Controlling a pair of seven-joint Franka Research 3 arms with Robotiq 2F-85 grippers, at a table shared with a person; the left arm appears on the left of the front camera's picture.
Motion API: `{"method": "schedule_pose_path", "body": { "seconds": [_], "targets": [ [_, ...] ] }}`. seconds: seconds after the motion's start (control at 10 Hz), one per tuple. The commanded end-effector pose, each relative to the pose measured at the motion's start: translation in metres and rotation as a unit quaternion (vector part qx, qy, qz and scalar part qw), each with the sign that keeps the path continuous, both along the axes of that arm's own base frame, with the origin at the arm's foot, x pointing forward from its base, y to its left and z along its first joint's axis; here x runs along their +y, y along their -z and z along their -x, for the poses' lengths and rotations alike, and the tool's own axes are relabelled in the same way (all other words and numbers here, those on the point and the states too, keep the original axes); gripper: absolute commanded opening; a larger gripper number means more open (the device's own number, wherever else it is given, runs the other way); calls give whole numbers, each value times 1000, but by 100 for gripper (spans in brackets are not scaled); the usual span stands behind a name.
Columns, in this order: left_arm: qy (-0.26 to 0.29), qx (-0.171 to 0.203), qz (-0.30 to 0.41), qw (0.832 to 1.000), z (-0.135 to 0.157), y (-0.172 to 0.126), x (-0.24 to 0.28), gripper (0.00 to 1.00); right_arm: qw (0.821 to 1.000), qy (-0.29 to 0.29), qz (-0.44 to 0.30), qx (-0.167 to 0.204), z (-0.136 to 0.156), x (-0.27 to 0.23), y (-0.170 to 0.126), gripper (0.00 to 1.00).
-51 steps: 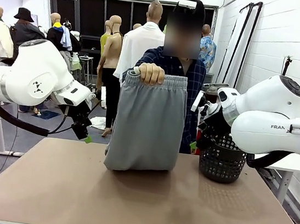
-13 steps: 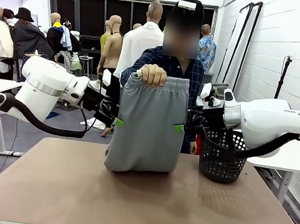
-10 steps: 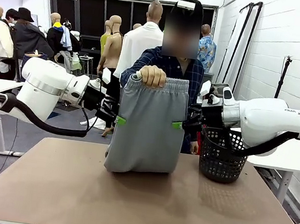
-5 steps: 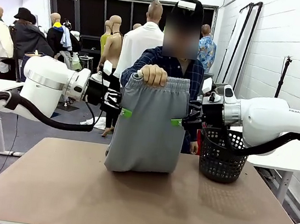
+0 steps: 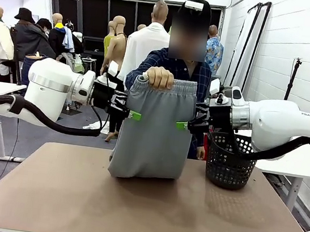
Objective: Fold the training pants.
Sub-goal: Grab both ends of the Training pants handed by a person.
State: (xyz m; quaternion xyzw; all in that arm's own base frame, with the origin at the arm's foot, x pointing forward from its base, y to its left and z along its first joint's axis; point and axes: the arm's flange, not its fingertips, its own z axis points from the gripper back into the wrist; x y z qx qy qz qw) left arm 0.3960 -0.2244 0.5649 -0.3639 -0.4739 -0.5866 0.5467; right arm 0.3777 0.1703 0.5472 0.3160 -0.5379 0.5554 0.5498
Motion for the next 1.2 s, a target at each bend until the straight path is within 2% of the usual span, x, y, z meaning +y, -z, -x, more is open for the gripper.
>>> {"method": "schedule_pose_path", "body": {
  "seconds": [0.0, 0.5, 0.8, 1.1],
  "targets": [
    [26, -12, 17, 999, -8, -2, -5, 100, 1000, -16, -9, 12, 3, 3, -12, 100],
    [33, -10, 49, 998, -15, -4, -11, 100, 999, -21, -40, 21, 4, 7, -26, 100],
    [30, -8, 65, 997, -20, -6, -16, 100, 998, -7, -52, 33, 0, 11, -26, 100],
    [43, -23, 63, 997, -17, -12, -22, 100, 997, 1, -61, 45, -7, 8, -20, 100]
  ]
}}
